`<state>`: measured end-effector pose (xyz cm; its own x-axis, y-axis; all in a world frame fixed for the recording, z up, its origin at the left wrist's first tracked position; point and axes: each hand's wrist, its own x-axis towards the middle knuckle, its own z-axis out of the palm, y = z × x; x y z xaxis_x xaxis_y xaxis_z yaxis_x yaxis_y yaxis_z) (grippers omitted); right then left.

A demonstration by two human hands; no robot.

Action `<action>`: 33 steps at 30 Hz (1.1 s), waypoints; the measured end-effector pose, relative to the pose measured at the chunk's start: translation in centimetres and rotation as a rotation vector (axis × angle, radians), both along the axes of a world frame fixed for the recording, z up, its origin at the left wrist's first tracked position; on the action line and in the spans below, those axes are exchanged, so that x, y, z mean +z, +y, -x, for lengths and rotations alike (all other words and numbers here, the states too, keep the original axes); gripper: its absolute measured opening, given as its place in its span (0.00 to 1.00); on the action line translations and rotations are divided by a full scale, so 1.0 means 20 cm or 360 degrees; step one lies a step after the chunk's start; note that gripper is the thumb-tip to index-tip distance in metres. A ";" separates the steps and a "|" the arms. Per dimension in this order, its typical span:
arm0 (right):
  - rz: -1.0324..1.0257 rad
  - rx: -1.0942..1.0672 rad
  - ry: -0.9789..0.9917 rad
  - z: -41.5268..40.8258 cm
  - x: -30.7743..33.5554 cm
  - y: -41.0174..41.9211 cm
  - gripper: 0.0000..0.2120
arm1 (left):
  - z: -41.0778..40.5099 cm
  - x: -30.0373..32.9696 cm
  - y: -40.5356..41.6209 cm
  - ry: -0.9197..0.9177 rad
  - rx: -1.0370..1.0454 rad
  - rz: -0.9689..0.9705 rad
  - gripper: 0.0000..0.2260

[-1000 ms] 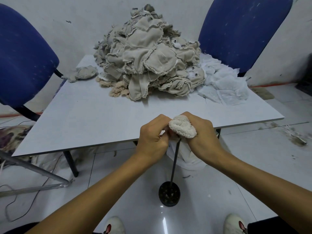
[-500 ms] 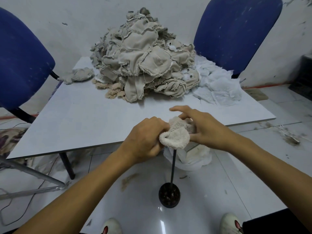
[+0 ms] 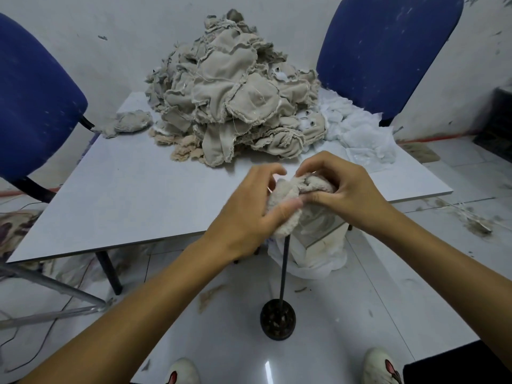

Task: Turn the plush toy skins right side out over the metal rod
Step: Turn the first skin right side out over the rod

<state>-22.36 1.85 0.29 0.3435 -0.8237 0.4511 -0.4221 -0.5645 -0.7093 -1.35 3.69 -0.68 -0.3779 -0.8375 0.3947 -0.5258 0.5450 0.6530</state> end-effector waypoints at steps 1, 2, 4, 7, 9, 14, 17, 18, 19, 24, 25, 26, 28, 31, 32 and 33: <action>-0.0002 0.0006 0.0015 -0.01 0.00 0.01 0.19 | 0.01 -0.01 0.00 -0.0178 -0.0022 -0.0024 0.23; -0.0015 0.0003 0.0024 -0.02 -0.01 0.01 0.19 | 0.02 -0.02 0.01 -0.0298 -0.0027 0.0000 0.25; -0.0054 -0.0026 0.0037 -0.01 -0.01 0.03 0.22 | 0.00 -0.03 0.01 -0.0344 -0.0032 0.0062 0.23; -0.0086 -0.0104 0.0199 0.00 0.01 0.06 0.25 | -0.05 0.00 0.02 -0.0348 -0.0059 0.0084 0.17; 0.0023 -0.0157 0.0377 0.00 0.01 0.08 0.23 | -0.09 0.02 0.02 -0.0330 -0.0026 0.0042 0.17; 0.0074 -0.0290 0.0235 -0.01 -0.01 0.12 0.21 | -0.05 0.00 0.03 -0.0287 -0.0004 -0.0138 0.16; 0.0030 -0.0315 -0.0035 -0.02 -0.05 0.13 0.22 | -0.01 0.00 0.05 -0.0003 0.0053 -0.0113 0.13; 0.0037 -0.0319 -0.0111 -0.02 -0.06 0.13 0.23 | 0.00 0.00 0.04 0.0065 0.0100 -0.0014 0.12; 0.0048 -0.0329 -0.0164 -0.02 -0.07 0.13 0.24 | 0.00 0.00 0.03 0.0095 0.0134 0.0049 0.11; 0.0075 -0.0271 -0.0027 -0.08 -0.11 0.16 0.22 | 0.00 -0.05 0.00 -0.0236 0.0080 -0.0267 0.16; 0.0079 -0.0262 -0.0003 -0.10 -0.12 0.16 0.22 | 0.00 -0.07 0.00 -0.0318 0.0053 -0.0307 0.17; 0.0094 -0.0261 0.0002 -0.11 -0.12 0.16 0.22 | 0.01 -0.09 0.01 -0.0373 0.0028 -0.0317 0.17; 0.0141 -0.0266 -0.0008 -0.12 -0.13 0.15 0.23 | 0.03 -0.10 0.02 -0.0373 -0.0026 -0.0379 0.18; 0.0169 -0.0240 -0.0094 -0.10 -0.13 0.15 0.25 | 0.04 -0.10 0.03 -0.0047 -0.0074 -0.0586 0.12; 0.0176 -0.0237 -0.0172 -0.09 -0.13 0.15 0.25 | 0.05 -0.09 0.03 0.0076 -0.0054 -0.0521 0.09; 0.0182 -0.0242 -0.0261 -0.09 -0.13 0.15 0.24 | 0.06 -0.09 0.04 0.0177 -0.0016 -0.0396 0.06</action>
